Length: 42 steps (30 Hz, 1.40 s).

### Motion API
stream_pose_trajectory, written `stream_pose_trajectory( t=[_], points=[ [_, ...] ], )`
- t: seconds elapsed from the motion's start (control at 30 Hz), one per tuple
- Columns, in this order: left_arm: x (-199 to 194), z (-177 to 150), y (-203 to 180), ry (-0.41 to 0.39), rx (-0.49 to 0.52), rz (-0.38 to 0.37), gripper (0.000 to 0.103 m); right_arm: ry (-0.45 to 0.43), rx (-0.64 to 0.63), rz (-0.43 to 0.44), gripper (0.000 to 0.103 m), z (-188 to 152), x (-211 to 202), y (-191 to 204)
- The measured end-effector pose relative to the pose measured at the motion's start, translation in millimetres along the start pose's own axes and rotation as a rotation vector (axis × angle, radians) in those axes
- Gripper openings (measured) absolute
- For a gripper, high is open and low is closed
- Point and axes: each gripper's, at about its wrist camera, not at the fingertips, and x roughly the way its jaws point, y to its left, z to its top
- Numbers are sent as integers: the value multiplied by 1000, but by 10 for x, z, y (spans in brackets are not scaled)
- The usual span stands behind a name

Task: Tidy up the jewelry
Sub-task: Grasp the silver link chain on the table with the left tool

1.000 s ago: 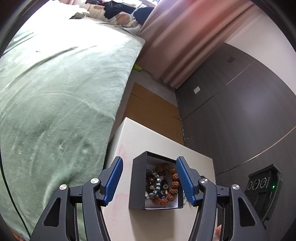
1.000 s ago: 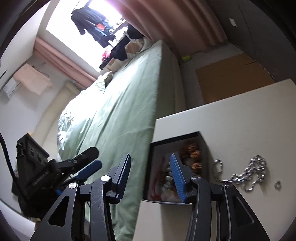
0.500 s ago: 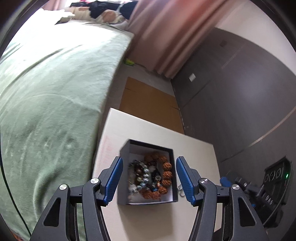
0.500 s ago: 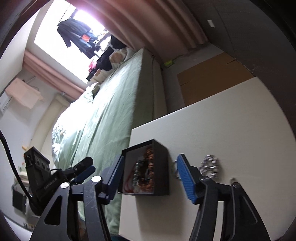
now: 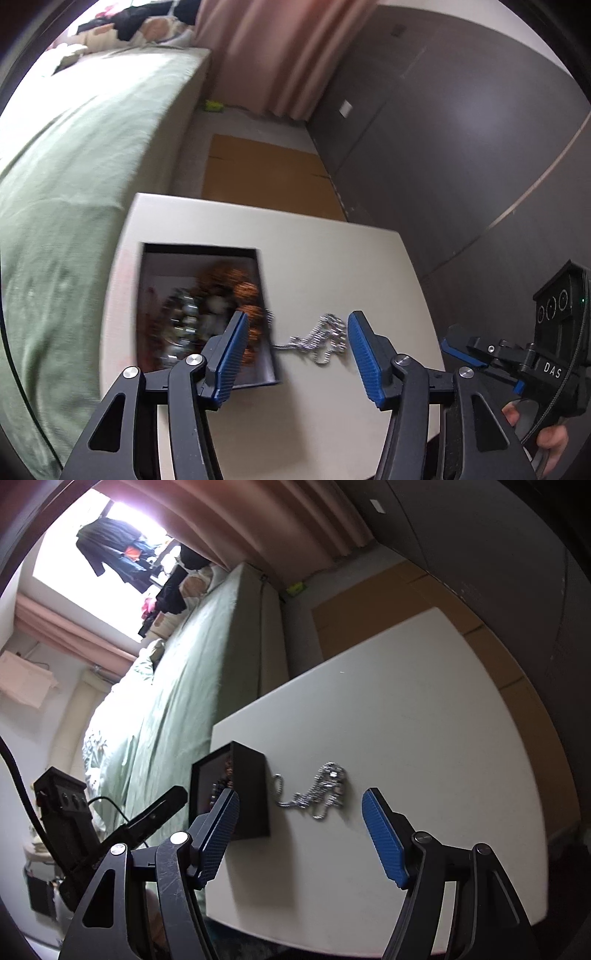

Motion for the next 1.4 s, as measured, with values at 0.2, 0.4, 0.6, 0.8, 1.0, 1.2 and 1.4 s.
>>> stream_pose_trajectory(
  t=[0.2,0.4,0.6,0.8,1.0,1.2,1.4],
  points=[
    [241,-19,-262,77,40,8,49,46,58,-1,70,27,-17,-261],
    [523,-4,-473,144,72,48,46,13,109,-12,70,117,-119,-471],
    [911,4,-592,229,107,127,46,-1,137,-43,70,155,-172,-604],
    [1157,-32,-633,284,136,195,53,-14,147,-69,70,168,-233,-672],
    [1363,-109,-670,326,186,267,53,-35,158,-73,70,184,-335,-744],
    [1498,-218,-776,330,264,319,53,-32,160,-87,70,191,-326,-775],
    [1435,-224,-735,316,260,322,26,-24,145,-101,70,189,-313,-738]
  ],
)
